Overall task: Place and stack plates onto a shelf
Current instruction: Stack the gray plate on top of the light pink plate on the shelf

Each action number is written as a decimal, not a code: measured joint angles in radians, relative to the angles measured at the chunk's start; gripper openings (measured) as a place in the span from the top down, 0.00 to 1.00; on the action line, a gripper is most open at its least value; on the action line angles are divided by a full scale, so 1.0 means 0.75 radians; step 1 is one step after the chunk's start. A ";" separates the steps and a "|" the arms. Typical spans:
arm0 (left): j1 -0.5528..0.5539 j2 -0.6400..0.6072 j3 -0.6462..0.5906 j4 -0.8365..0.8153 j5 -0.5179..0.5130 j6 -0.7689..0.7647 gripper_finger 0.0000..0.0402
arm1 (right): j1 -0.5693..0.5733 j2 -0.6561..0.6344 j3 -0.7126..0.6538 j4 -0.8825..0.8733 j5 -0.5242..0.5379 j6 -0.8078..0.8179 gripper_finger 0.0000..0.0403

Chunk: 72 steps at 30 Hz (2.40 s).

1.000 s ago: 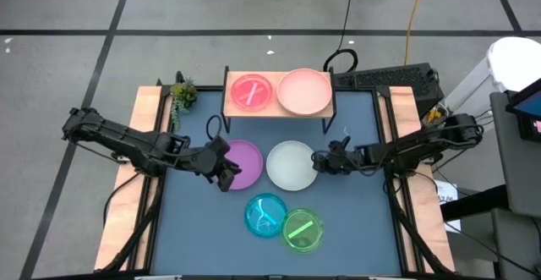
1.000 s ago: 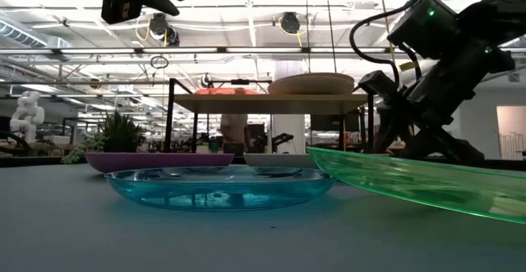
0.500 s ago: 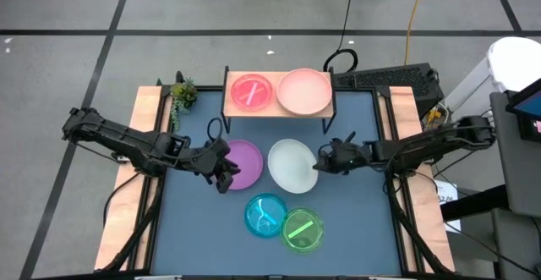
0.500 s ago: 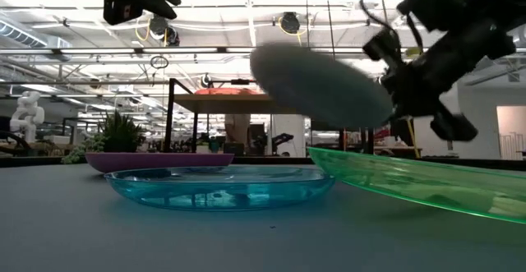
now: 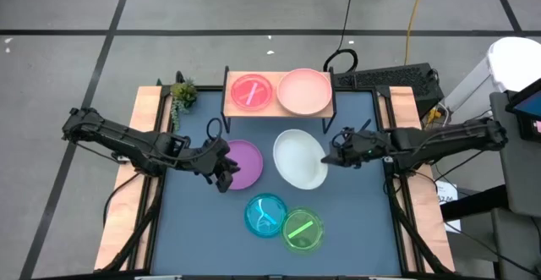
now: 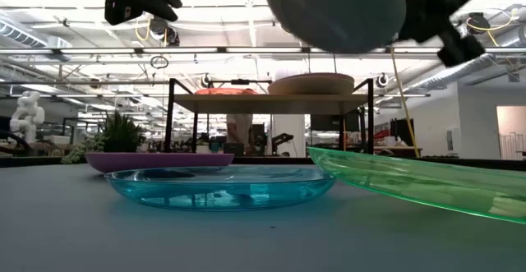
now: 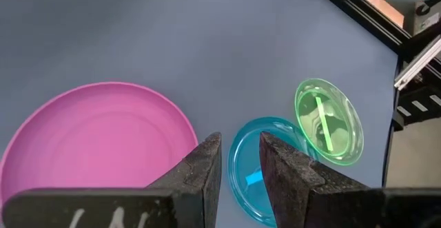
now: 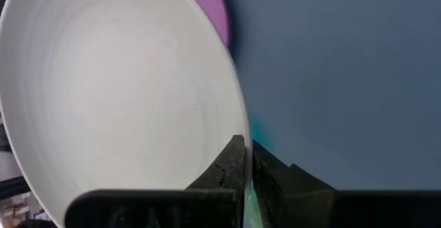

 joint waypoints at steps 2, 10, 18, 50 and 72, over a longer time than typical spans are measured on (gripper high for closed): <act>0.001 0.000 0.000 0.001 0.000 0.001 0.74 | 0.000 -0.002 0.082 -0.079 0.008 -0.002 1.00; 0.000 0.000 0.000 0.000 -0.001 0.005 0.74 | -0.065 0.046 0.416 -0.367 0.051 -0.079 1.00; 0.003 0.000 0.000 -0.002 -0.012 0.009 0.74 | -0.306 0.154 0.637 -0.506 0.050 -0.318 1.00; -0.003 0.000 0.000 -0.001 0.005 -0.030 0.74 | -1.174 0.598 0.871 -0.325 -0.554 -1.011 1.00; -0.002 0.000 0.000 -0.001 0.002 -0.033 0.74 | -1.332 0.771 1.234 -0.770 -0.658 -1.281 1.00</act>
